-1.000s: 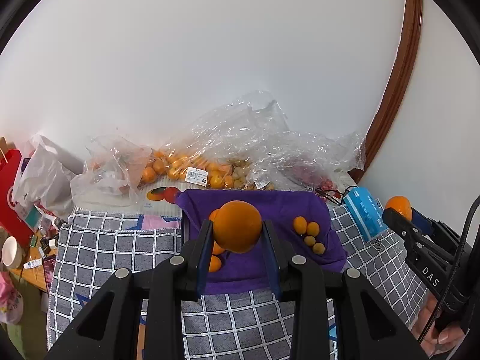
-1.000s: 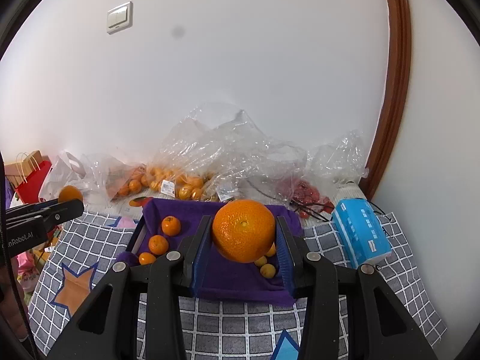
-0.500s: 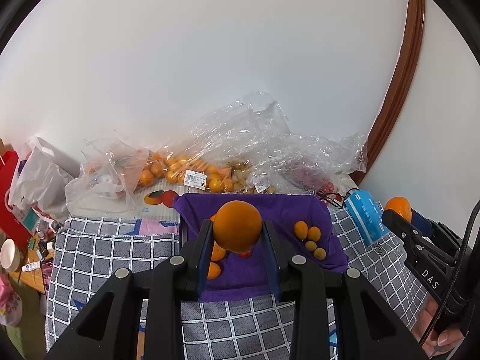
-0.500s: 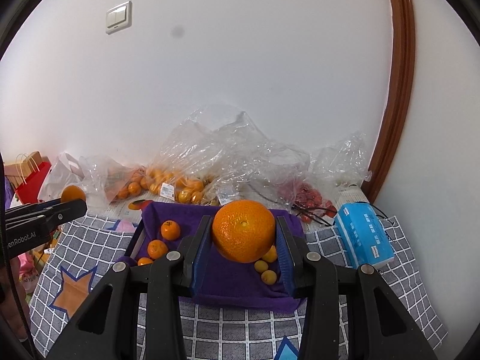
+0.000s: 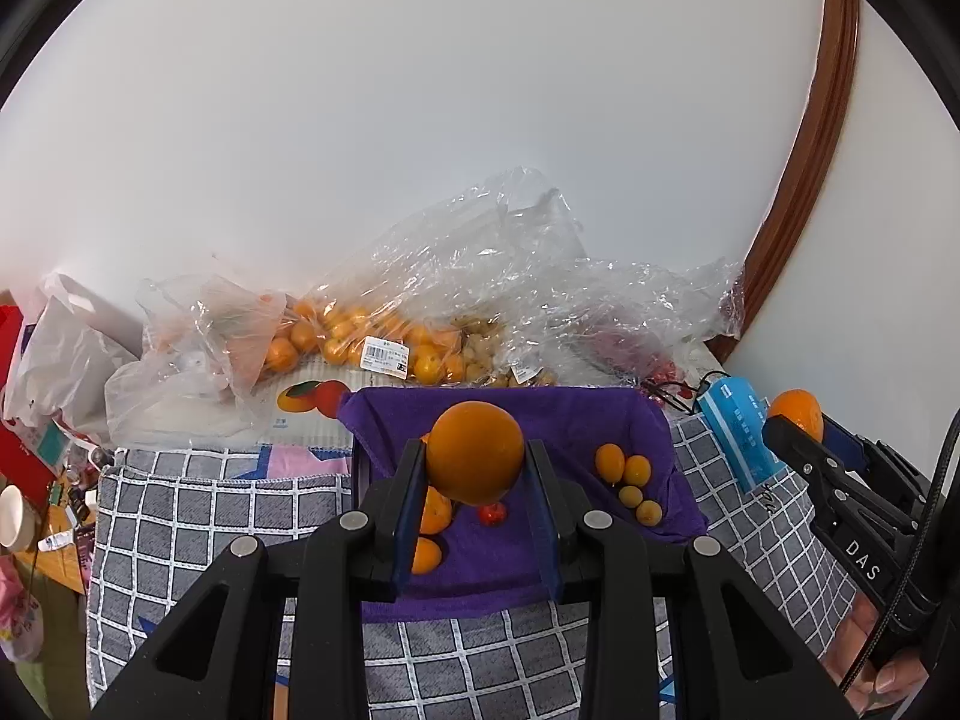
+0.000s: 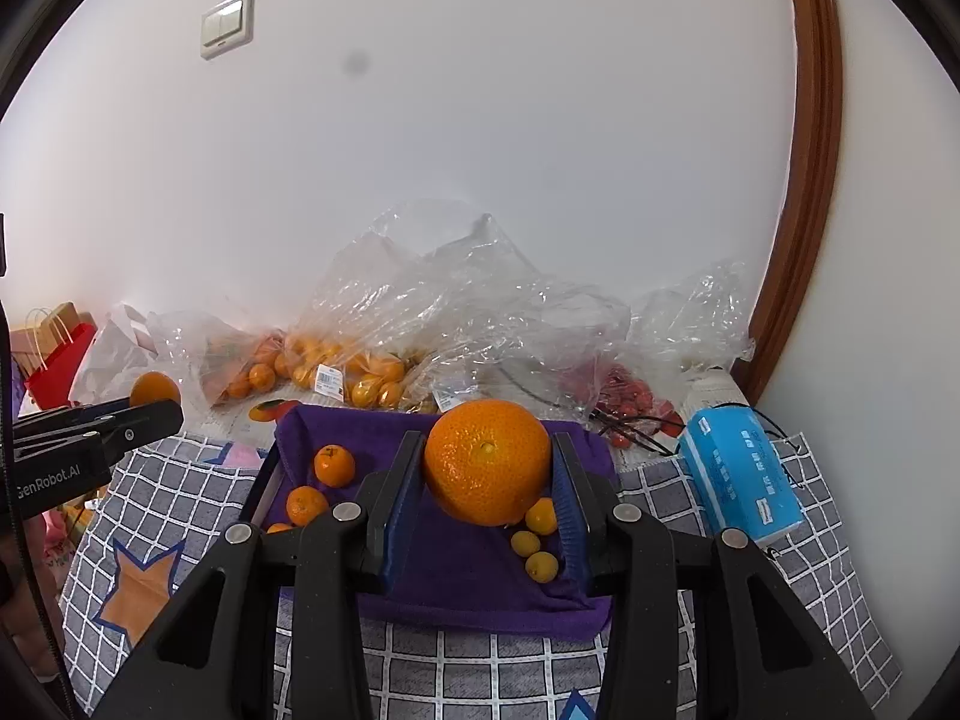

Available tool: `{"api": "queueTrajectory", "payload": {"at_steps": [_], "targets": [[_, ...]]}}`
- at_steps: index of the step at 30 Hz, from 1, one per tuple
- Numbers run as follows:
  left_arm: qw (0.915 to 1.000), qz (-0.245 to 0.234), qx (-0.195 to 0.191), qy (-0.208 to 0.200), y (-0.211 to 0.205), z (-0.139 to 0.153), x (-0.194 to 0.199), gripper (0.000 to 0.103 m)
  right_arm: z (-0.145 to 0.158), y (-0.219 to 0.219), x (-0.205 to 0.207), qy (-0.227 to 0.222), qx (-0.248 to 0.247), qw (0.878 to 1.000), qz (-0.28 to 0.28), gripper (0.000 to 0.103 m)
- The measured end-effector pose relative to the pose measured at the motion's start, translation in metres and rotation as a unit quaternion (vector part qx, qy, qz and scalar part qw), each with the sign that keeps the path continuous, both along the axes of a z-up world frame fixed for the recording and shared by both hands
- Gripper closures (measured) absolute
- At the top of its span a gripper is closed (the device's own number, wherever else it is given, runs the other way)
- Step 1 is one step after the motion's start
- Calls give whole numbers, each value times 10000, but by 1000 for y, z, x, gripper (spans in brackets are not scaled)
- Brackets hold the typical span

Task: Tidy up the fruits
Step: 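Lift both held oranges and carry them over the purple towel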

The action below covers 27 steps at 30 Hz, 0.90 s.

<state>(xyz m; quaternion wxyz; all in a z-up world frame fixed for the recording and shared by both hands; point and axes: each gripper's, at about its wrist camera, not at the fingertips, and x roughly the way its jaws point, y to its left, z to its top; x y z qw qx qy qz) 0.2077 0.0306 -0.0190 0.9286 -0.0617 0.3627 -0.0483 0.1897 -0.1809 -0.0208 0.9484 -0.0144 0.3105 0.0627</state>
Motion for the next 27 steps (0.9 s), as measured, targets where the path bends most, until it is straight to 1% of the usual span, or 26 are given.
{"api": "queueTrajectory", "payload": {"at_steps": [10, 27], "targets": [[9999, -35, 27, 157, -4, -13, 21, 73, -11, 0, 16, 88, -8, 10000, 46, 62], [9991, 76, 65, 415, 6, -36, 47, 73, -48, 12, 48, 489, -30, 9987, 145, 62]]}}
